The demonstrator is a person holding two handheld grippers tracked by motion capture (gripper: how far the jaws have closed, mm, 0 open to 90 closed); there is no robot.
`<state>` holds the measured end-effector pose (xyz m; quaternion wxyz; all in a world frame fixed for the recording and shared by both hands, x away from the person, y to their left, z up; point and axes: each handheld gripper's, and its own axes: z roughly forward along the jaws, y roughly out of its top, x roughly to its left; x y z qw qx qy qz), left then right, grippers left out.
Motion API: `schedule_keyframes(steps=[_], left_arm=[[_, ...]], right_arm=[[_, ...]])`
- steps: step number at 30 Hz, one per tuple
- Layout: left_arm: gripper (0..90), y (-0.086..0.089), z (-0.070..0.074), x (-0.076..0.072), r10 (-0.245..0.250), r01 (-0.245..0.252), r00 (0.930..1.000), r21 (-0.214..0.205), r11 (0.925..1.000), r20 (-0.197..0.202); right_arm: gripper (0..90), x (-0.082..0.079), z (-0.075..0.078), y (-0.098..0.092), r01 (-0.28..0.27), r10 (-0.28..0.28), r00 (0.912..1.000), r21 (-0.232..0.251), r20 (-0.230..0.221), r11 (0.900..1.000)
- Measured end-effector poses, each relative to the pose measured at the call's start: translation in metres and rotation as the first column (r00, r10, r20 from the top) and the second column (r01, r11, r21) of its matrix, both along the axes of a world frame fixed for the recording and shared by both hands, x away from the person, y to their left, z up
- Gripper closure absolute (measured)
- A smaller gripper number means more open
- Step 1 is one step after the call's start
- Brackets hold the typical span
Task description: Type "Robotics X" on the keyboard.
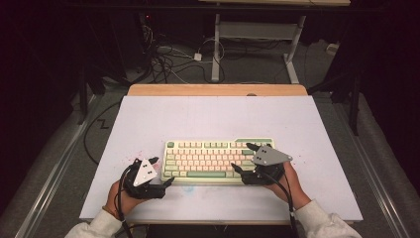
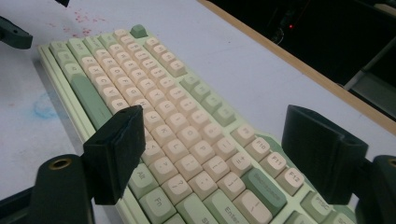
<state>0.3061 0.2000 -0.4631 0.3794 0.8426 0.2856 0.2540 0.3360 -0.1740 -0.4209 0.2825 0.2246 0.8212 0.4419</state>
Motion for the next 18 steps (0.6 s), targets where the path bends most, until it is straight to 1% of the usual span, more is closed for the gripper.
schedule_keyframes(steps=[1, 3, 4, 5, 6, 7, 8, 9, 10, 11, 12, 14, 15, 18], left_arm=[[18.3, 0.000, 0.000, 0.000, 0.002, -0.002, 1.0000, -0.001, 1.0000, -0.001], [23.4, 0.000, 0.002, 0.000, 0.001, -0.001, 1.0000, 0.006, 1.0000, -0.005], [27.2, 0.000, 0.002, 0.000, -0.014, 0.014, 0.9999, -0.001, 0.9999, -0.008], [34.4, 0.001, 0.003, -0.001, -0.021, 0.021, 0.9997, -0.007, 0.9997, -0.010], [34.4, 0.000, 0.004, -0.001, -0.019, 0.019, 0.9997, -0.008, 0.9998, -0.012], [38.0, 0.001, 0.005, -0.001, -0.027, 0.026, 0.9993, -0.013, 0.9996, -0.028], [43.4, 0.001, 0.005, -0.001, -0.038, 0.038, 0.9987, -0.014, 0.9992, -0.033], [46.9, 0.000, 0.006, -0.001, -0.035, 0.035, 0.9991, -0.006, 0.9994, -0.025], [51.3, 0.000, 0.006, -0.001, -0.033, 0.033, 0.9990, -0.003, 0.9994, -0.029], [57.3, 0.000, 0.007, -0.001, -0.040, 0.039, 0.9982, -0.008, 0.9992, -0.045], [60.9, 0.000, 0.008, -0.001, -0.043, 0.043, 0.9980, -0.012, 0.9990, -0.047], [70.4, 0.000, 0.010, 0.000, -0.047, 0.045, 0.9974, -0.032, 0.9985, -0.055], [73.4, 0.000, 0.011, 0.001, -0.052, 0.050, 0.9967, -0.039, 0.9980, -0.063], [82.4, -0.003, 0.013, 0.003, -0.061, 0.059, 0.9958, -0.033, 0.9977, -0.069]], right_arm=[[22.2, -0.002, 0.000, -0.002, 0.006, -0.006, 1.0000, 0.000, 0.005, 1.0000], [22.2, -0.005, 0.001, -0.007, 0.014, -0.014, 0.9998, 0.001, 0.011, 0.9999], [22.2, -0.006, 0.001, -0.010, 0.019, -0.019, 0.9997, 0.000, 0.014, 0.9998], [22.2, -0.009, 0.000, -0.015, 0.025, -0.025, 0.9995, -0.002, 0.019, 0.9997], [22.2, -0.009, 0.000, -0.015, 0.025, -0.025, 0.9995, -0.002, 0.019, 0.9997], [22.3, -0.010, 0.000, -0.018, 0.028, -0.028, 0.9994, -0.002, 0.020, 0.9996], [22.4, -0.011, 0.000, -0.021, 0.031, -0.031, 0.9992, -0.001, 0.025, 0.9995], [22.4, -0.013, 0.000, -0.023, 0.037, -0.037, 0.9988, 0.001, 0.030, 0.9993], [22.4, -0.015, -0.001, -0.026, 0.039, -0.039, 0.9987, 0.003, 0.033, 0.9992], [22.4, -0.016, -0.001, -0.029, 0.042, -0.042, 0.9984, 0.000, 0.039, 0.9991], [22.4, -0.018, -0.002, -0.031, 0.049, -0.048, 0.9977, -0.004, 0.048, 0.9988], [22.9, -0.021, -0.003, -0.037, 0.052, -0.052, 0.9969, 0.002, 0.059, 0.9986], [23.0, -0.022, -0.004, -0.040, 0.053, -0.054, 0.9967, 0.002, 0.062, 0.9986], [23.2, -0.026, -0.007, -0.046, 0.066, -0.065, 0.9959, -0.005, 0.062, 0.9978]])
